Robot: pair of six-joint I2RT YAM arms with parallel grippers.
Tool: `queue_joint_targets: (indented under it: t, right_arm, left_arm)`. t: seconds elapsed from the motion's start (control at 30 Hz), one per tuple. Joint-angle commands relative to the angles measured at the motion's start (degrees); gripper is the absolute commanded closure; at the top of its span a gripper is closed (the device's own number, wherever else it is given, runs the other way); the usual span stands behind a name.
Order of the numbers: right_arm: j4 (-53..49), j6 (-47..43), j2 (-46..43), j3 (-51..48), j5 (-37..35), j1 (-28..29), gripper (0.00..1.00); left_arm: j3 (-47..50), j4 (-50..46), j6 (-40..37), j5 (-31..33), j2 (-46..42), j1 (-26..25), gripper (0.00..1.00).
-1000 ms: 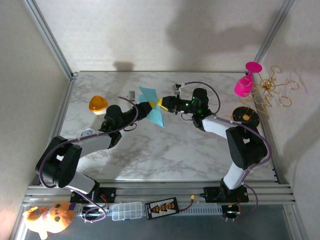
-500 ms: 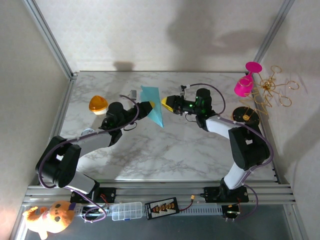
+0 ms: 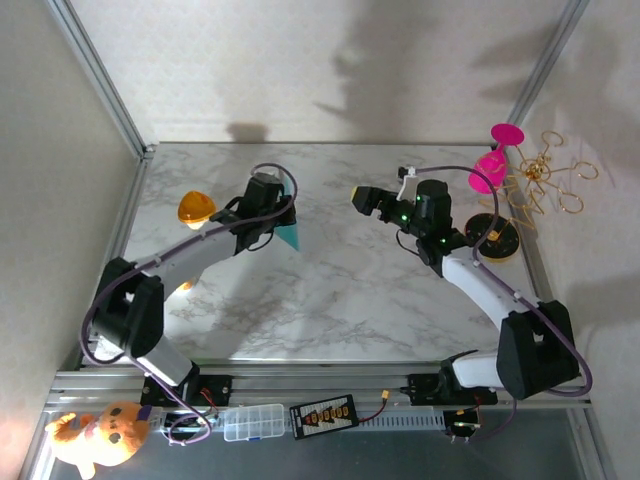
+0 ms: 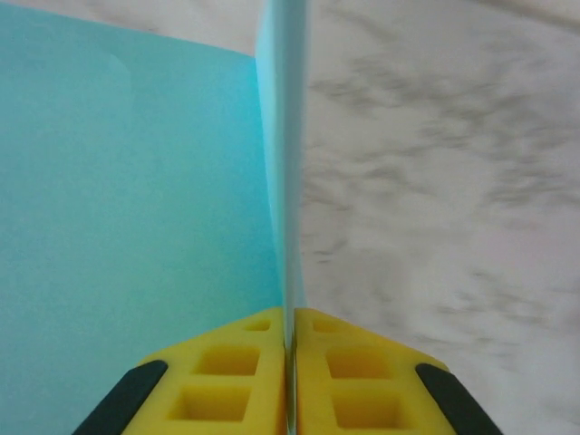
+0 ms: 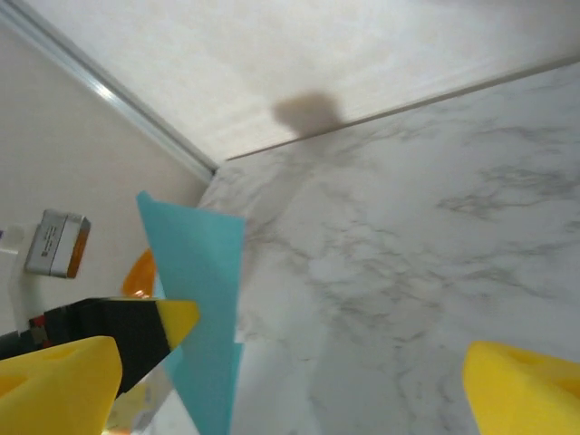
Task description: Fold a paper plane with a square sheet of paper (pick it up from the middle)
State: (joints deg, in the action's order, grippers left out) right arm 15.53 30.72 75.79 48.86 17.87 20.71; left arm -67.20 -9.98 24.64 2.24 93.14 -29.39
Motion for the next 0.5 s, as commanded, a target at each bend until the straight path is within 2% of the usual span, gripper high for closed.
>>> queue_joint_targets:
  t: [0.0,0.23,0.33,0.47]
  right_arm:
    - [-2.51,-5.26,-2.18,-1.56,-7.72,0.13,0.01]
    - [-5.71,-4.44,-2.58,-1.68,-15.69,0.14,0.01]
    - [-6.48,-4.93,-2.19,-1.53,-16.42,0.12,0.02]
    - [-7.6,-3.75,-2.03,-1.59,-19.35,0.13,0.02]
  left_arm:
    - [-5.79,-16.66,-5.93,19.36,4.26,-2.73,0.9]
    - [-13.33,-26.7,-6.45,38.39,15.56,-7.85,0.91]
    - [-14.6,-28.45,-6.24,41.98,20.24,-9.45,0.91]
    - [-16.06,-28.87,-4.93,42.76,25.25,-10.85,0.91]
